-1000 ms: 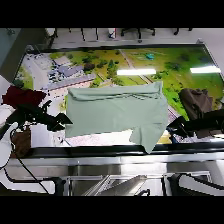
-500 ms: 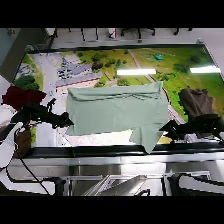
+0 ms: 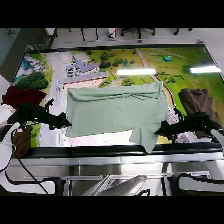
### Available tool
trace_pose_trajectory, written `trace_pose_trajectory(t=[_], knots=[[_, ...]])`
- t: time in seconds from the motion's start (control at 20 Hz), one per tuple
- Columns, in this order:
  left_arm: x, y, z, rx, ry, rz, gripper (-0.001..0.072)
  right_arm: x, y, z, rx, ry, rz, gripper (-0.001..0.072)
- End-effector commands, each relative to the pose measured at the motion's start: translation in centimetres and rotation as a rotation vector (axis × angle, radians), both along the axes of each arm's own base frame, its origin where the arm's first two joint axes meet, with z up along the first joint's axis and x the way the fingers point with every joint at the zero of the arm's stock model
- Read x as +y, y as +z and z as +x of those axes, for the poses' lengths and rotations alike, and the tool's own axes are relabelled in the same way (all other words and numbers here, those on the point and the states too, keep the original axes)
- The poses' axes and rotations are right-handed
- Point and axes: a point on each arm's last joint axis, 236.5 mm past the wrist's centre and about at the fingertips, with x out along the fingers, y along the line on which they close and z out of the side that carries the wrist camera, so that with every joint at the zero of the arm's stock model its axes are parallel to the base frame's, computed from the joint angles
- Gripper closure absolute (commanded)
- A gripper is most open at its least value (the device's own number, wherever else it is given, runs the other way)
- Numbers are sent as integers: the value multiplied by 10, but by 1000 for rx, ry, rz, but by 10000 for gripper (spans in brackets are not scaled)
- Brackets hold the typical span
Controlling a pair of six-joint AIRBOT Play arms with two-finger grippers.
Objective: Fold the shirts.
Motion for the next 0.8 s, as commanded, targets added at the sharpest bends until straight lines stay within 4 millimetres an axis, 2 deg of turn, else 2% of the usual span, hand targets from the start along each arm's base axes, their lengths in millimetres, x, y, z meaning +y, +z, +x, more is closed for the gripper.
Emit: trace_pose_trajectory(t=[0.0,0.1,0.2,0.25,0.3,0.35,0.4,0.55,0.65,0.75], knots=[[62,-3,-38,120,-6,279,690,-34,1,-34,110,16,-196,692],[82,-2,-63,159,-28,373,689,-46,3,-58,148,-11,-290,692],[87,-8,-89,210,-28,380,690,-37,6,-79,143,-16,-289,692],[89,-11,-98,232,-18,375,690,-35,9,-83,118,-9,-298,692],[90,-12,-102,242,-3,367,689,-33,16,-76,66,-1,-307,693],[89,-9,-96,227,5,359,690,-33,27,-58,-21,-4,-315,692],[89,-3,-84,195,10,359,689,-32,43,-30,-122,-24,-307,693],[71,32,-17,-10,11,351,690,-23,93,55,-380,-72,-273,693],[62,59,30,-159,-8,380,690,-15,104,97,-448,-43,-281,693],[59,77,66,-223,-17,388,690,-8,100,134,-462,-15,-281,692]])
